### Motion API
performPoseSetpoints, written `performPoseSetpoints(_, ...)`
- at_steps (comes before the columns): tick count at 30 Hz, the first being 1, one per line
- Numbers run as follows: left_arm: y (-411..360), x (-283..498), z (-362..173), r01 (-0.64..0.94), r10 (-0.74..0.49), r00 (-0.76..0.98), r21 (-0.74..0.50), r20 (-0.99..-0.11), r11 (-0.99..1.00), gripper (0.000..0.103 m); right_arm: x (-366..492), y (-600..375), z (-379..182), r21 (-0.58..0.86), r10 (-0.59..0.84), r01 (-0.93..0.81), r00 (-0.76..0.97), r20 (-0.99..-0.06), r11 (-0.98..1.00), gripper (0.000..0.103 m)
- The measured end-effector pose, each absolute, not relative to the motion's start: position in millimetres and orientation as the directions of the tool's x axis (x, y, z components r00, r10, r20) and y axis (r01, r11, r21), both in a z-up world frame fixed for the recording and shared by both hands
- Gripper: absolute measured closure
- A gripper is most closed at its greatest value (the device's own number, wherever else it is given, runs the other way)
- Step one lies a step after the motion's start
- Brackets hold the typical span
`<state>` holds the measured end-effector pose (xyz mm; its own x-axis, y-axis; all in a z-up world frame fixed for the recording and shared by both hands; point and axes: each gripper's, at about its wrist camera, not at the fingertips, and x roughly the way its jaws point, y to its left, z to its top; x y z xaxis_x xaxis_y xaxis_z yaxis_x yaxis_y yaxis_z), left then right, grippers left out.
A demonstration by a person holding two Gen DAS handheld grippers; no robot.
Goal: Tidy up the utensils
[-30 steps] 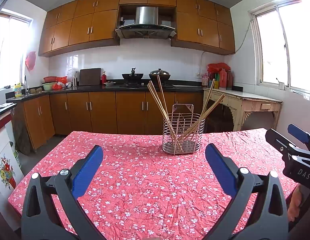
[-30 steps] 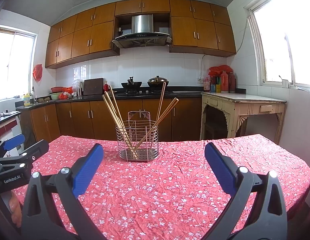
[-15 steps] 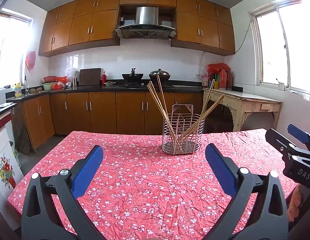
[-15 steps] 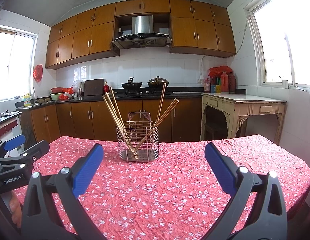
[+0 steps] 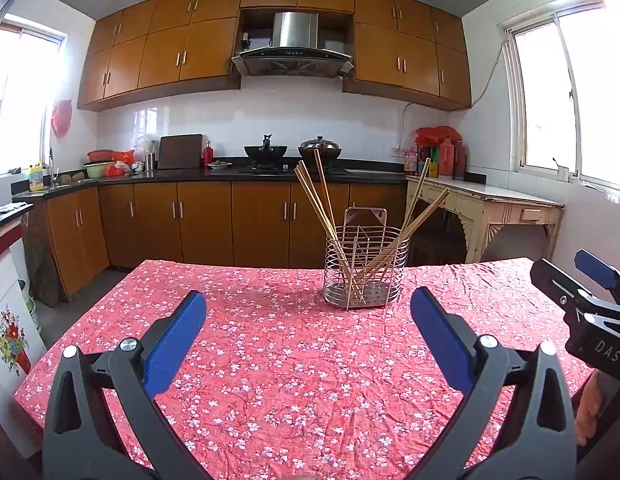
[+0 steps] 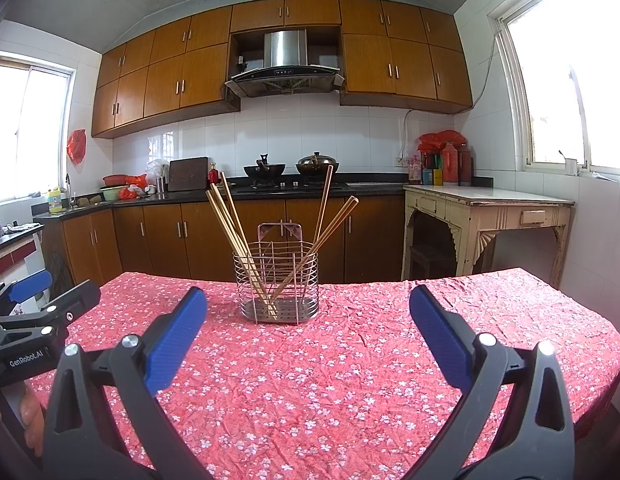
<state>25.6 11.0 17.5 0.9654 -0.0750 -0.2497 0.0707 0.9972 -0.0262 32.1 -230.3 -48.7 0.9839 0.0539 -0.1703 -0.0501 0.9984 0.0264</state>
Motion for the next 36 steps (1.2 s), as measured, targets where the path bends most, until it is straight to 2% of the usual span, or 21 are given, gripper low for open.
performPoseSetpoints(36,10.1,25.6,19.8,0.069,-0.075,0.966,-0.033,-0.249,0.997,0.002,31.1,-231.3,-49.0,0.028,0.055,-0.051,0.984,-0.17,0.998,0.004)
